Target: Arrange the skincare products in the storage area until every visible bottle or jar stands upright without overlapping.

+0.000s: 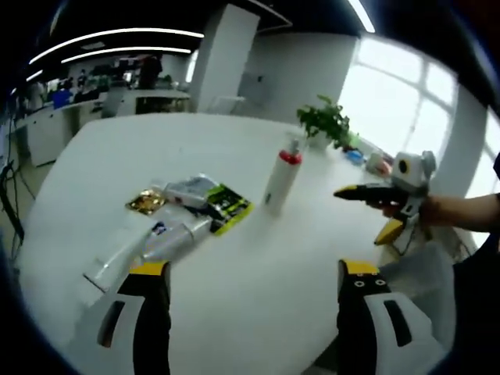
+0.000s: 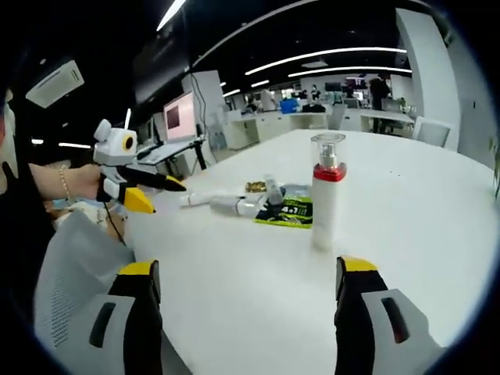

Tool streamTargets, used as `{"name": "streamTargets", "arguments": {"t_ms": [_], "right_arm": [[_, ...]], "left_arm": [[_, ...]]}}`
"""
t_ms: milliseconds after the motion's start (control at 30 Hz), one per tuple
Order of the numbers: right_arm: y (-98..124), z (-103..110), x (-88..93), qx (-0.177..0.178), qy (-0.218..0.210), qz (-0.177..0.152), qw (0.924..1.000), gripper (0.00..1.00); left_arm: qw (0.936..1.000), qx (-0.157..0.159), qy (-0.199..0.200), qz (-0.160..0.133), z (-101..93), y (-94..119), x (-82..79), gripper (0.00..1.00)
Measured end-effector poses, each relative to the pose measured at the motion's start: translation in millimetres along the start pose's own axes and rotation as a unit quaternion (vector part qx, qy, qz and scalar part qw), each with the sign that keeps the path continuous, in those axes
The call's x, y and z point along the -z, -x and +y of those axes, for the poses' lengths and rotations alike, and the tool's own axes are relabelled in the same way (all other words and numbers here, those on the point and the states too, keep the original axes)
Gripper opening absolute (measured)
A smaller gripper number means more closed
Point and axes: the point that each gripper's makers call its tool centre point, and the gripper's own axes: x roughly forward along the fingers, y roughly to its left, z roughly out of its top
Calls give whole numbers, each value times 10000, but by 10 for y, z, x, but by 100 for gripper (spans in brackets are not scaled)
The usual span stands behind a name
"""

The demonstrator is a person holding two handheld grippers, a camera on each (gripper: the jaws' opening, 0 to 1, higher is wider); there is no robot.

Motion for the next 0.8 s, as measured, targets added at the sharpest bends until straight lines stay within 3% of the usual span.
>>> {"name": "streamTargets", "arguments": {"t_ms": [467,567,800], "right_arm": [[218,104,30,251,-326,-253,9988,99],[253,149,64,307,-354,-242,9986,99],[276,298,80,239,-342,-221,9989,99]], "left_arm": [[9998,-116,141,4,-85,366,258,90],[9997,-95,192,-116,-99,436,252,92],[9993,-339,147,-29,14,533,348,97]]}}
